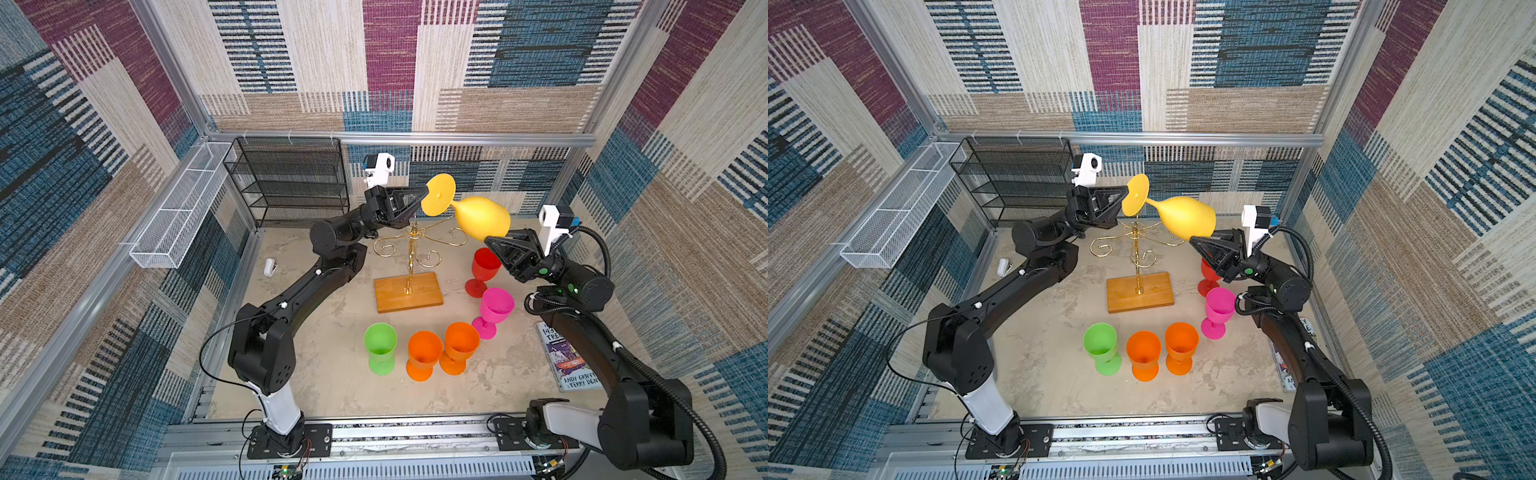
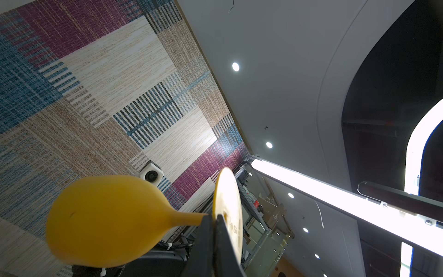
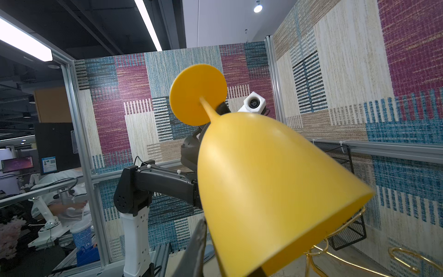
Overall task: Take the wine glass off the wine glass rack
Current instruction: 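Close the right gripper on the yellow glass bowl beside the left gripper, then carry the yellow glass away with the right gripper while the left gripper releases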
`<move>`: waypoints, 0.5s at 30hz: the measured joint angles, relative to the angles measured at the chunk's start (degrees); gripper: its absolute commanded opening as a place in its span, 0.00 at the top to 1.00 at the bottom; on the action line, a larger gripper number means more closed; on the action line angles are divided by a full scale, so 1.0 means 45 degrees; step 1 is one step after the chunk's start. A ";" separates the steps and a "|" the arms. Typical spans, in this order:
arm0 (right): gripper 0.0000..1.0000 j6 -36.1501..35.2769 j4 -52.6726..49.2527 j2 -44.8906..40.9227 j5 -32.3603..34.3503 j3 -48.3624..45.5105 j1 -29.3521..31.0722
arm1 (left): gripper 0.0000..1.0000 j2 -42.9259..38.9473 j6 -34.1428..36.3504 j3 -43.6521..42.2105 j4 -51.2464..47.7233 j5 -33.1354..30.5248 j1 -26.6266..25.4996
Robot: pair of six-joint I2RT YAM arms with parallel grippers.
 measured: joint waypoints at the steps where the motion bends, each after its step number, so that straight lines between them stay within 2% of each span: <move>1: 0.83 -0.0102 -0.0005 -0.0034 0.0000 0.0000 0.0000 | 1.00 0.0024 -0.0039 0.0015 0.0000 -0.0015 0.0000; 5: 0.90 -0.0452 -0.0005 -0.0233 -0.0019 -0.0058 0.0010 | 1.00 0.0126 -0.0136 0.0034 -0.0121 -0.0321 0.0005; 11: 1.00 -0.1107 -0.0102 -0.0899 -0.0015 -0.0282 0.0024 | 0.82 0.0223 -0.0272 0.0034 -0.0287 -0.0345 -0.0039; 15: 1.00 -0.1923 -0.0646 -0.1632 0.0631 -0.0233 0.0010 | 0.67 0.0175 -0.0131 0.0034 -0.0267 -0.0296 -0.0112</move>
